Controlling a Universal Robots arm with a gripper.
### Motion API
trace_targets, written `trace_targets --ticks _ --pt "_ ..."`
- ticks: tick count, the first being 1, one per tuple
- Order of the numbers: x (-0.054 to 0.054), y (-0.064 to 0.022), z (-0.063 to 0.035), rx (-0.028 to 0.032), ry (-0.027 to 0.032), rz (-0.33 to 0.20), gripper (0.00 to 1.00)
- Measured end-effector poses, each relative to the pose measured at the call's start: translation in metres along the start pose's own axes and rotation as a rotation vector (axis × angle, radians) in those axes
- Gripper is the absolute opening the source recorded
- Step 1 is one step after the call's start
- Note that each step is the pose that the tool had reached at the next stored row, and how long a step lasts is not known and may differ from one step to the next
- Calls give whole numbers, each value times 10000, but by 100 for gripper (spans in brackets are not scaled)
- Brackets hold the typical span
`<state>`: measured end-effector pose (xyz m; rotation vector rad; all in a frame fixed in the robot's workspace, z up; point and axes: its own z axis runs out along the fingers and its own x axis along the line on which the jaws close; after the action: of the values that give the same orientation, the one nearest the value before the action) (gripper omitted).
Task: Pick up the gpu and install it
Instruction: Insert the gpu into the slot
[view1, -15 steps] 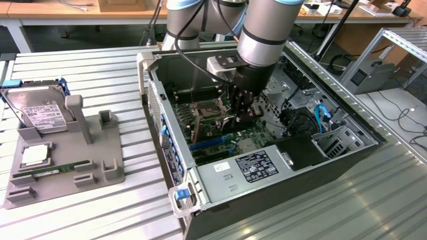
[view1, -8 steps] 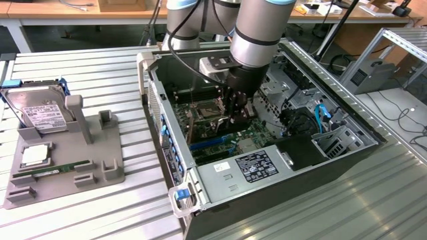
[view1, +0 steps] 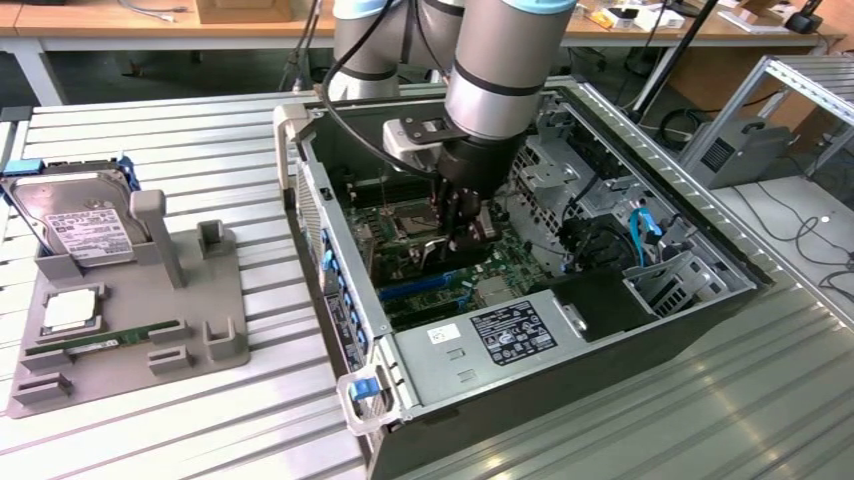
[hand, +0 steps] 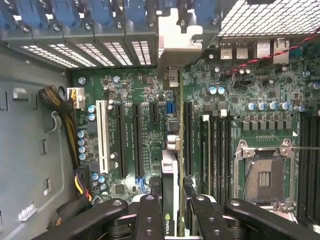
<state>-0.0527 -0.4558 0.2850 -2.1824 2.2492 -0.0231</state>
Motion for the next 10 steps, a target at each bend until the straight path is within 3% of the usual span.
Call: trace_targets --ticks 10 --pt "27 101 62 1 -1 0 27"
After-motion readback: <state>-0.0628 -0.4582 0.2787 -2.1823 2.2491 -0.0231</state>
